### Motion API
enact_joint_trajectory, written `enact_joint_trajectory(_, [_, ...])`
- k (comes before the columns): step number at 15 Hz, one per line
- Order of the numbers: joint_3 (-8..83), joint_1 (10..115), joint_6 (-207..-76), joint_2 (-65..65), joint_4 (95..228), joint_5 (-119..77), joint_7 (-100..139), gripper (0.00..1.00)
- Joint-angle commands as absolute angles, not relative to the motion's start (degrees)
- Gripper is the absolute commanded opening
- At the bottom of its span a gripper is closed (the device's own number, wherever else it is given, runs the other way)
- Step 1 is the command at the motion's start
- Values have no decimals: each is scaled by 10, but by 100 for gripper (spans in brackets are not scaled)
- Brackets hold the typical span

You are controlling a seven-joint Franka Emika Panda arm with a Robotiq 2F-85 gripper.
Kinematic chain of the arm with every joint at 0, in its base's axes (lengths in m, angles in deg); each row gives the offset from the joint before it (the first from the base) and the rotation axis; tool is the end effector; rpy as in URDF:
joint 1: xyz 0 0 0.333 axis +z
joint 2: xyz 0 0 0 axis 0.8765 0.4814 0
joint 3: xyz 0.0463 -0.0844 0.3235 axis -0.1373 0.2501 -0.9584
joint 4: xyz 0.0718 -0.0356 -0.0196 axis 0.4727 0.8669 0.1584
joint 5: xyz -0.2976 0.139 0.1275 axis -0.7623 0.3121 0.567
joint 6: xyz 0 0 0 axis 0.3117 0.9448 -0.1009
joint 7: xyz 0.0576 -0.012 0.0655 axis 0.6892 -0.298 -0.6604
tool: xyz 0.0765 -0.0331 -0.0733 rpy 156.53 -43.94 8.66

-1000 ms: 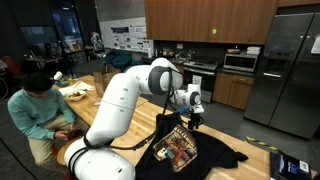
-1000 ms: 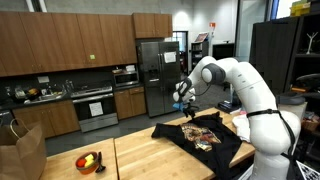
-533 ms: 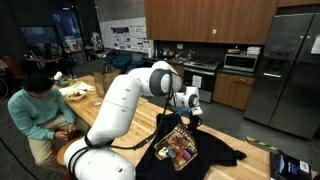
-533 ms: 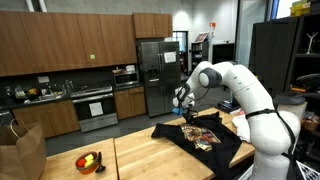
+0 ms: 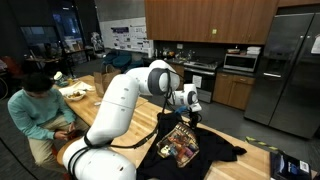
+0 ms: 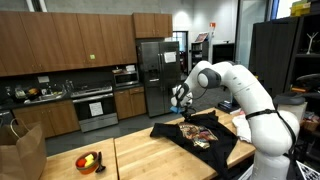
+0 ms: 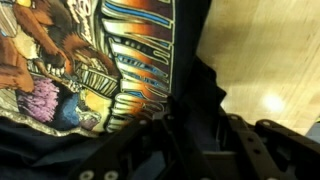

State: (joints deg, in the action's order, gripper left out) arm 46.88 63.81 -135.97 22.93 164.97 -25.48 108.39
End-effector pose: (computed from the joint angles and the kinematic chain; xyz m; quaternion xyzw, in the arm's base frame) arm 0.6452 -0.1036 0.2437 0.6585 -0.7411 0.0430 0.1238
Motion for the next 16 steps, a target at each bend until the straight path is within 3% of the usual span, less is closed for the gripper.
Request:
enact_joint_trajectory(1, [478, 651, -1361, 223, 1650, -277, 1096, 5])
enact_joint_trajectory(3, [478, 653, -1359, 223, 1648, -286, 1095, 0])
enact_joint_trajectory(9, [474, 655, -1357, 212, 1651, -300, 1085, 1])
enact_joint_trajectory(10, [471, 654, -1352, 210, 1651, -299, 1077, 31])
enact_joint_trajectory(11, [470, 654, -1351, 210, 1650, -300, 1074, 32])
enact_joint_trajectory(12, [470, 655, -1352, 210, 1650, -299, 1074, 6])
enact_joint_trajectory(16, [465, 650, -1343, 207, 1647, -294, 1054, 0])
